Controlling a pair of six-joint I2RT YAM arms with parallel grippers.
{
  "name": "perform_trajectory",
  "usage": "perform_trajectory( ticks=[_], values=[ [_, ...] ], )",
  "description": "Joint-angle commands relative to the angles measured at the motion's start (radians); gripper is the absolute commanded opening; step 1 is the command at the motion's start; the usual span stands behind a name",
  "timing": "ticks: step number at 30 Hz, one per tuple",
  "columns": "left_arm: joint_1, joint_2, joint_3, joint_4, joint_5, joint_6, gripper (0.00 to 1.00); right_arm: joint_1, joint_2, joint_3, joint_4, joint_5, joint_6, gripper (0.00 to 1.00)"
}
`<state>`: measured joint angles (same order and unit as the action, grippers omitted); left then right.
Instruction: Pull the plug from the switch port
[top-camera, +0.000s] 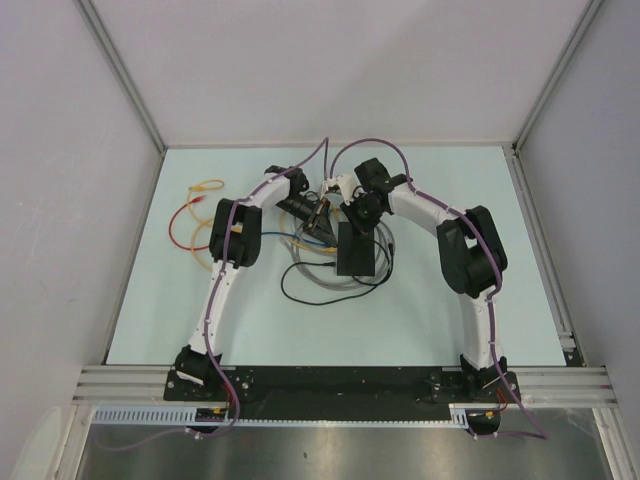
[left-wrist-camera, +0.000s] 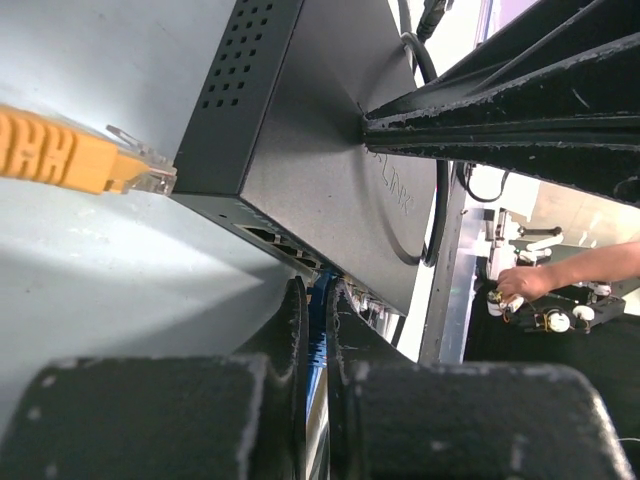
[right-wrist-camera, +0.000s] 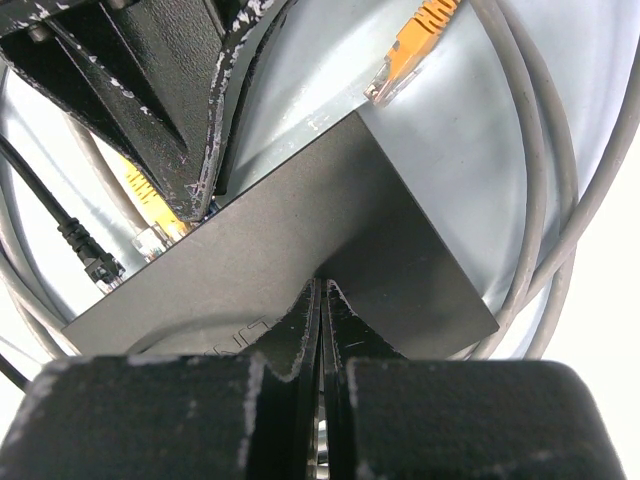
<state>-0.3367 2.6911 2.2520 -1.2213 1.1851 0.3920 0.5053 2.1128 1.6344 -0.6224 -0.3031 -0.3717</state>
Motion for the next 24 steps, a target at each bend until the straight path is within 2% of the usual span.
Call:
perform_trajectory(
  ticks=[1,6,10,14,17,18,21,23,24],
  values=[
    [-0.013,-0.005,0.0,0.013,-0.059,0.054,0.0,0.015,0.087,-0.073,-0.135,0.062,-0.019,0.01],
    [-0.019,0.003,-0.022,-0.029,-0.051,0.094,0.0,0.015,0.092,-0.064,-0.137,0.067,-0.019,0.01],
    [-0.01,0.021,0.063,0.031,-0.079,0.013,0.0,0.015,0.096,-0.059,-0.14,0.067,-0.021,0.01],
    [-0.004,0.013,0.075,0.085,-0.094,-0.028,0.0,0.013,0.098,-0.058,-0.14,0.07,-0.021,0.01],
    [-0.007,-0.004,0.02,0.039,-0.091,0.025,0.0,0.013,0.095,-0.059,-0.139,0.07,-0.022,0.01],
    [-0.01,-0.014,-0.044,0.031,-0.088,0.047,0.0,0.015,0.096,-0.062,-0.14,0.07,-0.021,0.01],
    [-0.01,-0.054,-0.12,0.052,-0.088,0.053,0.0,0.013,0.099,-0.061,-0.137,0.071,-0.021,0.01],
    [-0.008,-0.042,-0.086,0.052,-0.108,0.042,0.0,0.015,0.101,-0.058,-0.135,0.07,-0.019,0.01],
    [-0.005,-0.031,-0.019,0.045,-0.12,0.027,0.0,0.013,0.101,-0.057,-0.135,0.07,-0.019,0.01]
  ],
)
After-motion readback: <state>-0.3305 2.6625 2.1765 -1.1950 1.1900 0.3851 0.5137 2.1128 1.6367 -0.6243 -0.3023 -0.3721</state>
